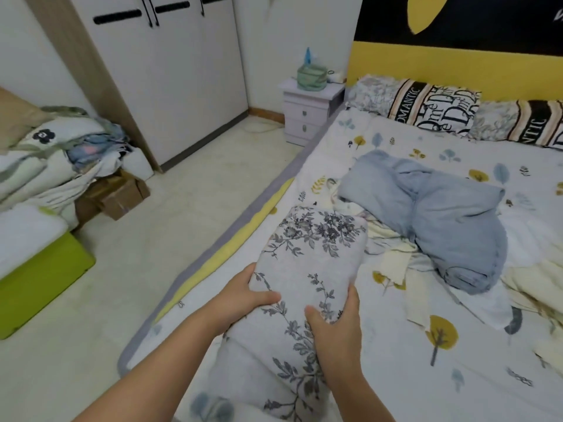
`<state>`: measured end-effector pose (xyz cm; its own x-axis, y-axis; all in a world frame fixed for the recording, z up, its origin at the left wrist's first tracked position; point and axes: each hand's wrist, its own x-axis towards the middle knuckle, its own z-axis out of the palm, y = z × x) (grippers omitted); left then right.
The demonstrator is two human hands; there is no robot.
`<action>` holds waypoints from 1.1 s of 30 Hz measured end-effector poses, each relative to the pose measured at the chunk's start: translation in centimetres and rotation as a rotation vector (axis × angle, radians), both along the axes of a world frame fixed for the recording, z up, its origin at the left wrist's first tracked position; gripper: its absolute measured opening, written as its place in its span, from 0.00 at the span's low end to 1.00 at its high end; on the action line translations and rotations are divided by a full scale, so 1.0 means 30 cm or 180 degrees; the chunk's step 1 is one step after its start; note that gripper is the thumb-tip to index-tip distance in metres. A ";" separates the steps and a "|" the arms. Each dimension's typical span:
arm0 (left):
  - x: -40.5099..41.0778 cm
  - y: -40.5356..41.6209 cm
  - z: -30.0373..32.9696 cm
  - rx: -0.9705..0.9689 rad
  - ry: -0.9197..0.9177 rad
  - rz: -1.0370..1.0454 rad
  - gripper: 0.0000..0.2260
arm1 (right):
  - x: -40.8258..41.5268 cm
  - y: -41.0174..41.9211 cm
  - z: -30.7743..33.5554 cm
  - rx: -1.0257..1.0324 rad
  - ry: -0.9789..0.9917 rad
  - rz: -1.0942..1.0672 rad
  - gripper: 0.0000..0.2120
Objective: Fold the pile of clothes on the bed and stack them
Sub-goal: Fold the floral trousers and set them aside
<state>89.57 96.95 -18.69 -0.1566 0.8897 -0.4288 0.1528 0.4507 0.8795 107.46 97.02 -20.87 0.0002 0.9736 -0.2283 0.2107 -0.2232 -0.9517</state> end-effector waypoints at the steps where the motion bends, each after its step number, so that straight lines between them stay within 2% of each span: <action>1: -0.065 0.005 -0.014 -0.0035 0.0007 -0.0034 0.24 | -0.066 -0.004 -0.017 -0.0039 0.0000 -0.0035 0.41; 10: -0.529 0.121 -0.242 -0.0361 0.0025 -0.0269 0.22 | -0.544 0.055 -0.250 -0.0301 -0.0153 -0.0227 0.39; 20: -0.725 0.239 -0.675 -0.0476 0.0321 -0.0270 0.23 | -0.740 0.174 -0.656 -0.0635 -0.0382 -0.0115 0.40; 23: -0.716 0.240 -0.757 -0.0498 0.0949 -0.0497 0.36 | -0.744 0.186 -0.738 -0.0915 -0.0754 0.0156 0.40; 25: -0.689 0.239 -0.767 -0.0366 0.1891 -0.0702 0.42 | -0.735 0.201 -0.748 -0.0935 -0.1337 0.0264 0.40; 27: -0.659 0.242 -0.754 0.0379 0.3067 -0.0895 0.37 | -0.736 0.212 -0.737 -0.0447 -0.2049 0.0306 0.38; 29: -0.640 0.259 -0.753 0.1100 0.3591 -0.1260 0.27 | -0.752 0.218 -0.740 0.0228 -0.2441 0.0457 0.35; 31: -0.646 0.274 -0.782 0.0971 0.3847 -0.1909 0.25 | -0.771 0.216 -0.759 0.0352 -0.2763 0.1098 0.34; 33: -0.665 0.275 -0.840 0.0350 0.3707 -0.2272 0.24 | -0.772 0.214 -0.805 0.0126 -0.2942 0.1559 0.32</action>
<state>69.61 105.19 -43.90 0.1280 0.9489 -0.2884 0.9889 -0.1001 0.1096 84.31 103.45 -45.01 -0.2382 0.9211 -0.3081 0.9189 0.1109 -0.3786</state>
